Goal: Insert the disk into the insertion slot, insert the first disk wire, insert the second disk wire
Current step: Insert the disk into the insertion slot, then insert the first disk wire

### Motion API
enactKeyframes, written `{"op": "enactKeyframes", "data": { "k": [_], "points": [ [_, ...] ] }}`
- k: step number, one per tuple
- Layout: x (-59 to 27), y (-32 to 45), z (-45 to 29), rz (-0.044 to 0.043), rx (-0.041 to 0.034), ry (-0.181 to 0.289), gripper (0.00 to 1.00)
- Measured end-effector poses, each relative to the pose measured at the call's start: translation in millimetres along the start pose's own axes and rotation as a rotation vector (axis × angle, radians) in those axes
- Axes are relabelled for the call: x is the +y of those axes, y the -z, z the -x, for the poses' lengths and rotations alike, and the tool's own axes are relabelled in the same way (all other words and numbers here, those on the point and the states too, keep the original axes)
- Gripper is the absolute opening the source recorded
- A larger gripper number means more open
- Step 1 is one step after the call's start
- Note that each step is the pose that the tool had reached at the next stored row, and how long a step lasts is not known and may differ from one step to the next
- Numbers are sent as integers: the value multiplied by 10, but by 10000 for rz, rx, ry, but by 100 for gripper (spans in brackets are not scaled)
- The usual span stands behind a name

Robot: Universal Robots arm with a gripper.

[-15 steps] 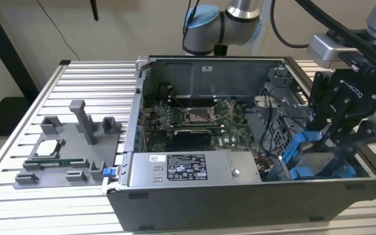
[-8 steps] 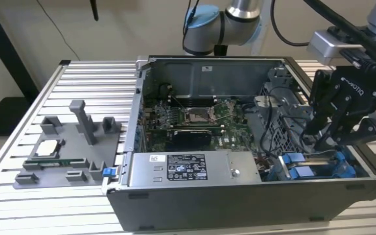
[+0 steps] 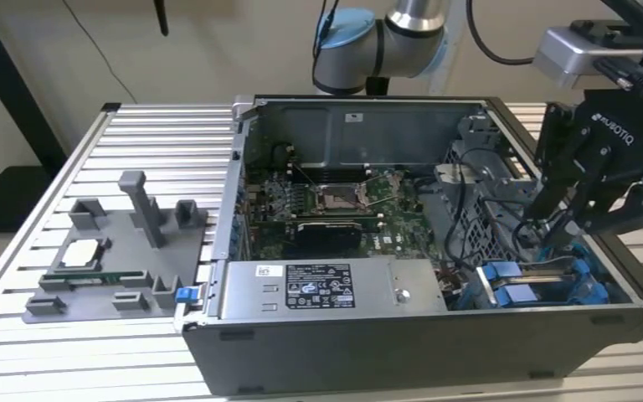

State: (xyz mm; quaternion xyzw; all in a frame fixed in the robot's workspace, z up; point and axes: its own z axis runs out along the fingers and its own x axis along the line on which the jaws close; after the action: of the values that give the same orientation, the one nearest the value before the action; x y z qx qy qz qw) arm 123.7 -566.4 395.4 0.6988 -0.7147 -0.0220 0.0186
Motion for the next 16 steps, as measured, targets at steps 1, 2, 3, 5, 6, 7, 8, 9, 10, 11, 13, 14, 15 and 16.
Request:
{"op": "enactKeyframes", "data": {
  "k": [1,2,3,5,6,7,8,9,10,11,13,14,15,16],
  "points": [
    [2,0,4,-52,-58,4,100],
    [7,1,7,-115,-142,10,100],
    [14,1,11,-199,-252,16,100],
    [28,0,18,-357,-454,28,100],
    [37,0,21,-431,-530,33,100],
    [49,-2,25,-533,-606,39,100],
    [61,-4,30,-636,-656,44,100],
    [72,-5,33,-771,-682,50,100],
    [84,-6,36,-926,-696,56,100],
    [96,-8,40,-1056,-706,61,100],
    [136,-18,55,-1273,-718,69,100],
    [155,-23,66,-1352,-721,72,100],
    [173,-29,81,-1429,-724,77,100],
    [190,-35,97,-1515,-725,80,100]
  ]
}}
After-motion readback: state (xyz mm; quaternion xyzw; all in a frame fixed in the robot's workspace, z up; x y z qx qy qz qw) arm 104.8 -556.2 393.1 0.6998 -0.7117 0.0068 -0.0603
